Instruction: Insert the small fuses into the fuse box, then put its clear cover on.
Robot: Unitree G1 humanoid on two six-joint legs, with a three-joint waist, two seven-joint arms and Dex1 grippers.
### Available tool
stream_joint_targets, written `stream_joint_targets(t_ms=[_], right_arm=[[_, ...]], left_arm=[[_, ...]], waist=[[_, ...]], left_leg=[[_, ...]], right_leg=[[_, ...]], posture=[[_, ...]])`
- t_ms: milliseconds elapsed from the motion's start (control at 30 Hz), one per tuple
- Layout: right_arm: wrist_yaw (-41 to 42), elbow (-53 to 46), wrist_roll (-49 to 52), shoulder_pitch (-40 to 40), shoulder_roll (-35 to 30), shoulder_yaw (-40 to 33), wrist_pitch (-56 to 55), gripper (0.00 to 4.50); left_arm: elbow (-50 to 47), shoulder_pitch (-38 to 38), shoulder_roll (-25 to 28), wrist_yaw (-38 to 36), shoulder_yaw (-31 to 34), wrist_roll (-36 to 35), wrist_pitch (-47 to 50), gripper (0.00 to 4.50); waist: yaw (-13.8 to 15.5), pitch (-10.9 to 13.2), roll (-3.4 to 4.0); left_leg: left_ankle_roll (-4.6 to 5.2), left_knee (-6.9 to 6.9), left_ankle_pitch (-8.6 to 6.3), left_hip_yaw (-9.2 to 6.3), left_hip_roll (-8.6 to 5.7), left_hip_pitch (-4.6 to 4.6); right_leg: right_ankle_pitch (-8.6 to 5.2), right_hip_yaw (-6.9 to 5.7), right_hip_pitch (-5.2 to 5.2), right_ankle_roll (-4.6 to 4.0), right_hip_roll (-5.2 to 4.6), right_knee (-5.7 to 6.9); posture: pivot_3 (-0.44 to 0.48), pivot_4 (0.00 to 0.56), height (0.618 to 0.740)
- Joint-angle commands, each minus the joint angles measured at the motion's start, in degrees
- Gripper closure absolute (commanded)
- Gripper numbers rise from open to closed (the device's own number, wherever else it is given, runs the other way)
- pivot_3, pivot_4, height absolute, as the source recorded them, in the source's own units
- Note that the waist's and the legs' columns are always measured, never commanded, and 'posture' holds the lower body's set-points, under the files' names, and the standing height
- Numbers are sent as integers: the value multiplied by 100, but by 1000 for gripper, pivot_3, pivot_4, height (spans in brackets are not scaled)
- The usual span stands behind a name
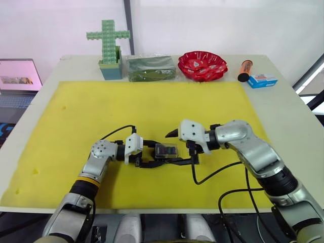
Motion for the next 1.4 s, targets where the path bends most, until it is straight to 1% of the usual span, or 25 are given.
stream_joint_targets(t_ms=[33,67,133,167,367,400,433,467,500,533,567,600,733,800,867,933,1000,1033,1067,1267,1333,1400], right_arm=[[-166,-301,887,-178,406,-791,175,24],[-222,-277,1114,-175,563,-948,207,24],[-301,-182,1325,-122,839,-1143,-4,418],[-271,-134,1320,-83,865,-1119,-87,568],[-110,117,1203,33,840,-905,-554,2546],[-101,141,1195,33,837,-887,-604,2683],[-113,173,1190,27,850,-873,-653,3139],[-124,204,1179,20,860,-858,-707,3461],[-134,235,1161,12,870,-839,-765,3671],[-143,257,1145,10,878,-820,-813,4026],[-149,302,1104,20,897,-783,-896,4281],[-152,342,1073,33,917,-744,-958,4459],[-156,719,851,176,1079,-456,-1268,4459],[-91,1425,532,424,1219,-132,-1626,4459],[81,2491,-90,619,1249,325,-2448,4459],[120,3192,-261,662,1355,392,-2800,4459],[119,3426,-205,648,1416,309,-2926,4459],[114,3460,-169,636,1438,275,-2959,4459],[135,3368,-127,626,1435,256,-2955,4459],[-19,2787,141,535,1512,25,-2815,4459],[-88,2380,304,485,1490,-105,-2614,4459],[-139,1599,643,457,1256,-356,-2061,4459]], left_arm=[[2,136,8,-44,-85,59,-36,1689],[8,132,7,-45,-83,58,-38,1689],[14,128,4,-48,-83,59,-38,1689],[10,130,2,-48,-82,56,-34,1689],[-10,147,11,-57,-90,59,-26,1689],[-14,148,14,-57,-91,61,-24,1689],[-17,149,20,-58,-89,60,-22,1689],[-18,150,25,-60,-87,60,-22,1689],[-17,149,29,-60,-84,60,-21,1689],[-24,153,34,-59,-83,59,-18,1689],[-34,158,35,-54,-81,58,-13,1689],[-38,160,37,-51,-79,57,-12,1689],[-22,156,34,-59,-82,56,-18,1689],[-7,141,3,-57,-100,60,-15,1689],[1,123,-22,-75,-130,70,-20,1689],[-13,115,-40,-66,-138,79,-4,1689],[-25,104,-20,-63,-110,76,21,1689],[-24,100,-7,-65,-97,73,26,1689],[-20,105,19,-76,-85,69,24,1689],[-90,190,61,-61,-93,67,39,1689],[-108,209,61,-51,-92,67,41,1689],[-115,224,71,-40,-78,63,38,1689]], waist=[[-1,0,-1],[-6,0,-1],[-4,-1,-1],[-2,-1,0],[-5,-1,-1],[-4,-1,-1],[-4,-1,-1],[-4,-1,0],[-4,-1,-1],[-4,-1,-1],[-4,-1,-1],[-4,-1,-1],[-5,-1,-1],[-7,-4,-5],[-3,-4,-6],[-25,-12,12],[-34,-14,6],[-37,-15,5],[-38,-15,6],[-40,-15,7],[-40,-14,8],[-25,-11,11]], left_leg=[[0,0,0,0,0,0],[0,0,0,-2,0,0],[0,-1,0,-2,0,1],[0,0,0,-4,1,1],[0,0,0,-1,-1,-1],[0,0,0,-1,-1,-1],[0,0,0,-3,-1,0],[0,0,0,-3,0,0],[0,0,0,-3,0,0],[0,0,0,-3,0,-1],[0,0,0,-2,0,-1],[0,0,0,-2,0,-1],[0,0,0,-2,0,0],[0,-1,0,-2,0,1],[0,0,0,-2,0,3],[0,0,0,5,-3,6],[1,-6,-1,5,-2,54],[1,-12,-1,5,-1,77],[1,-15,-1,4,0,80],[1,-16,-2,4,2,79],[1,-17,-2,4,3,77],[1,-17,-2,4,3,68]], right_leg=[[0,0,0,0,0,0],[0,0,0,0,1,0],[1,-1,1,0,1,3],[0,-2,1,0,1,3],[1,-2,0,0,-1,3],[1,-2,0,1,-1,3],[1,-2,-1,1,0,6],[1,-2,-1,1,1,6],[1,-2,-1,1,1,6],[1,-2,-1,1,1,6],[1,-2,-1,1,1,6],[1,-2,-1,1,1,5],[1,-2,-1,1,1,6],[1,-2,0,1,2,6],[1,-2,4,1,3,6],[1,1,7,2,1,4],[0,1,50,3,2,0],[-2,1,68,1,2,-1],[-2,1,71,0,2,-1],[-2,1,67,-1,0,0],[-2,1,64,-1,0,1],[-2,1,54,-1,-1,2]], posture=[[0,150,740],[0,150,740],[0,150,740],[0,150,740],[0,150,740],[0,150,740],[0,150,740],[0,150,740],[0,150,740],[0,150,740],[0,150,740],[0,150,740],[0,150,740],[0,150,740],[0,150,740],[0,150,740],[0,150,740],[0,150,740],[0,150,740],[0,150,740],[0,150,740],[0,150,740]])
